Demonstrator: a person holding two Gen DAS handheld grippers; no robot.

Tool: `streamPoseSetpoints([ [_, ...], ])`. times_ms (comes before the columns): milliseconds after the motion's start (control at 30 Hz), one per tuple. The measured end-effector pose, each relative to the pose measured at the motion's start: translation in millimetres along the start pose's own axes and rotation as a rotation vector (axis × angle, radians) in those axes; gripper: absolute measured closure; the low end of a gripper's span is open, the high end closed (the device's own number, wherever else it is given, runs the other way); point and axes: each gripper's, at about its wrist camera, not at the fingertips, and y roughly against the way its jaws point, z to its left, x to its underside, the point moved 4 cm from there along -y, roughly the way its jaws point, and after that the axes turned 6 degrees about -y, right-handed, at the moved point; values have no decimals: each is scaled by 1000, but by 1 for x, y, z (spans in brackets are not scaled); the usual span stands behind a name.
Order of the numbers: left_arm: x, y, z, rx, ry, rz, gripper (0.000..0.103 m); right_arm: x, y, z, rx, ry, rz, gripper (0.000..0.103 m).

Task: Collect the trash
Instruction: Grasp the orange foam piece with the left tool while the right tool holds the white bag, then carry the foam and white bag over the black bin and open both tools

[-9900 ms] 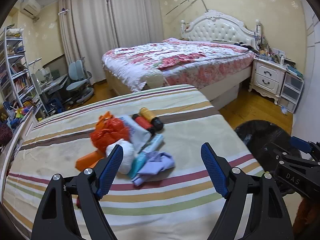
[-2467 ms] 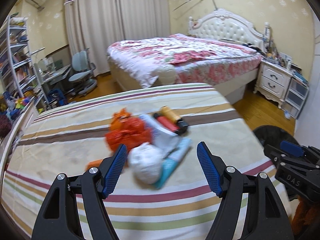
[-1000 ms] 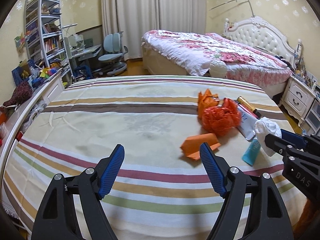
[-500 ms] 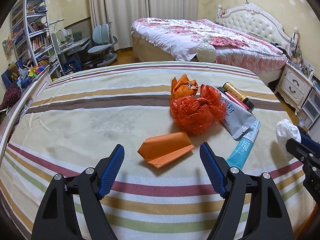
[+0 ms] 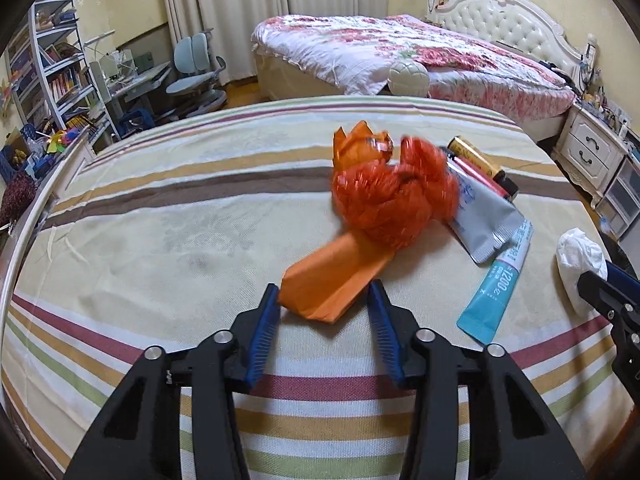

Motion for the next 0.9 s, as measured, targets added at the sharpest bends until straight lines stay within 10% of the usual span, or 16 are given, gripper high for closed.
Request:
streamPoseSetpoints([
  [900,22,43,-11,32,-40,-82,68,14,16,-19,13,-25,-15,71],
])
